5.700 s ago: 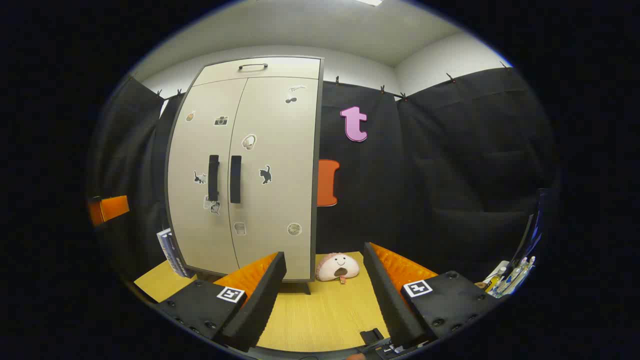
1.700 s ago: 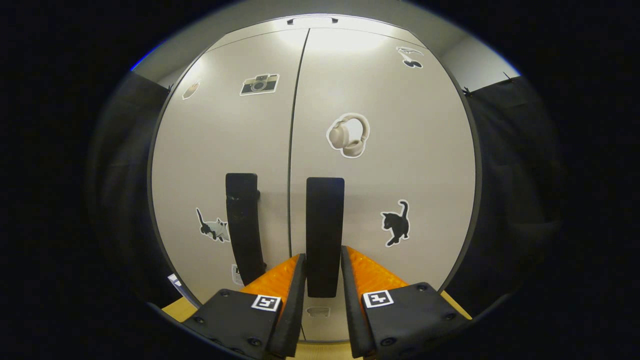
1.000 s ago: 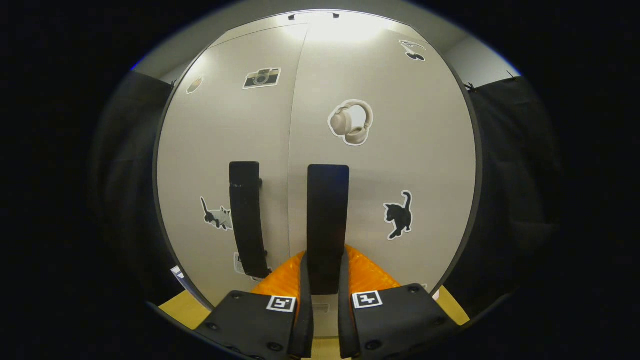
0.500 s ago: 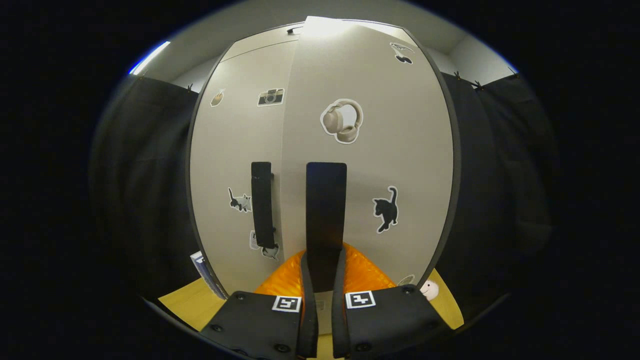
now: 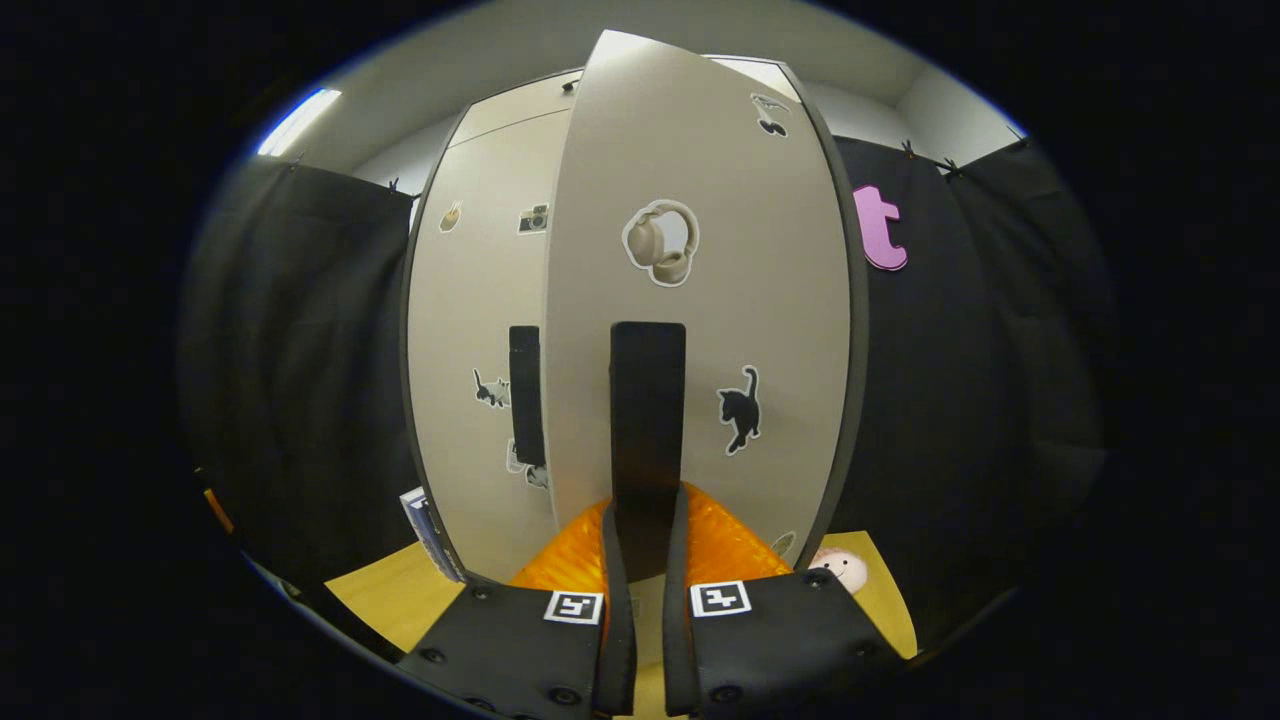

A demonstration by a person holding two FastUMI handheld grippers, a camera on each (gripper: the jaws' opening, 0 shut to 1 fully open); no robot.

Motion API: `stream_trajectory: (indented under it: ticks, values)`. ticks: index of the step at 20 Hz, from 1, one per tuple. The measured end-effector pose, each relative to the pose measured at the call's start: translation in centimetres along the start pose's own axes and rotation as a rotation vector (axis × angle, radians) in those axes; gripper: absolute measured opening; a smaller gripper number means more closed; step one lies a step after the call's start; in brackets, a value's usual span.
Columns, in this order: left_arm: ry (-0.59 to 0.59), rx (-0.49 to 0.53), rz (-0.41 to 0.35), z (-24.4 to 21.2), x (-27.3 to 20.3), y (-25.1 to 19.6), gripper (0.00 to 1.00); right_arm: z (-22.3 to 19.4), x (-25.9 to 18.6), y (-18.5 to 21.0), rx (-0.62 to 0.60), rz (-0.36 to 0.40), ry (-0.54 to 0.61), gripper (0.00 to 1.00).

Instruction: Open the right door of the double-door shoe cabinet with the right hand, and open the left door with the left hand.

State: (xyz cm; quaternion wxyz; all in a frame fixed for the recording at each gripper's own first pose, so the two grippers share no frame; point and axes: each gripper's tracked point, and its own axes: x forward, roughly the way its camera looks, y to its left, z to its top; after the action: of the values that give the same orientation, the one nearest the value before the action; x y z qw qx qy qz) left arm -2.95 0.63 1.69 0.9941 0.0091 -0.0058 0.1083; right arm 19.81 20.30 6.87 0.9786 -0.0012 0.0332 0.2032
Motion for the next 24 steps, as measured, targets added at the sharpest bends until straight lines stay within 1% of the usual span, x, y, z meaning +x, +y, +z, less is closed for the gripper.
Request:
stream_trajectory:
  ticks: [10, 13, 21, 24]
  values:
    - [-0.003, 0.022, -0.038, 0.6, -2.3, -3.1, 0.98, 0.0, -1.9, -1.8, -0.003, -0.017, -0.016, 0.18]
    - [-0.006, 0.012, -0.048, 0.6, -2.8, -3.8, 0.98, 0.1, -2.4, -2.7, -0.015, -0.030, -0.028, 0.18]
    - [-0.003, 0.013, -0.079, 0.6, -2.7, -6.0, 0.98, 0.1, -3.3, -4.6, -0.021, -0.066, -0.036, 0.17]
    - [-0.003, 0.024, -0.089, 0.7, -2.6, -6.9, 0.98, 0.2, -3.6, -5.3, 0.003, -0.078, -0.039, 0.16]
